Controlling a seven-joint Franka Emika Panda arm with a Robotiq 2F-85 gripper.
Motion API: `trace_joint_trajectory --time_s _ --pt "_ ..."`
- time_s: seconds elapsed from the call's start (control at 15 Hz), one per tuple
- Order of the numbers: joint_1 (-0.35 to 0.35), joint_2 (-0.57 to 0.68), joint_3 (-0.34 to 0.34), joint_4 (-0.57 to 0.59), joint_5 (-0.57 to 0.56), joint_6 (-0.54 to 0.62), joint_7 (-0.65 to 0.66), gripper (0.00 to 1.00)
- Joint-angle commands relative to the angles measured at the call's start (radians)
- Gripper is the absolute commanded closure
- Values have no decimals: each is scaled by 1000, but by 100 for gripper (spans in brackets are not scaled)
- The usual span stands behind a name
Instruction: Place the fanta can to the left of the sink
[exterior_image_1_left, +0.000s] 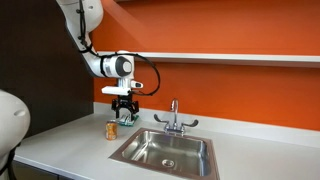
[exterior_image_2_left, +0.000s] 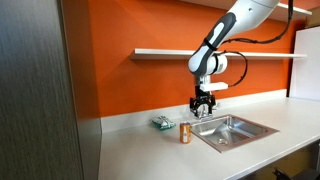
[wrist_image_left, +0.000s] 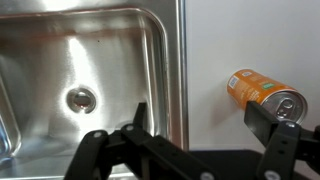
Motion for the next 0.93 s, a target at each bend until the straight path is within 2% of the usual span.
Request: trace_joint_trajectory --time_s 0.0,0.4,0.47,0.87 --pt "-27 -90 -3 -101 1 32 33 0" --pt "-53 -149 -19 -190 9 40 64 0" --pt "-47 -99 -11 -140 4 18 31 0" --pt "-53 -119 -17 -166 5 23 42 0"
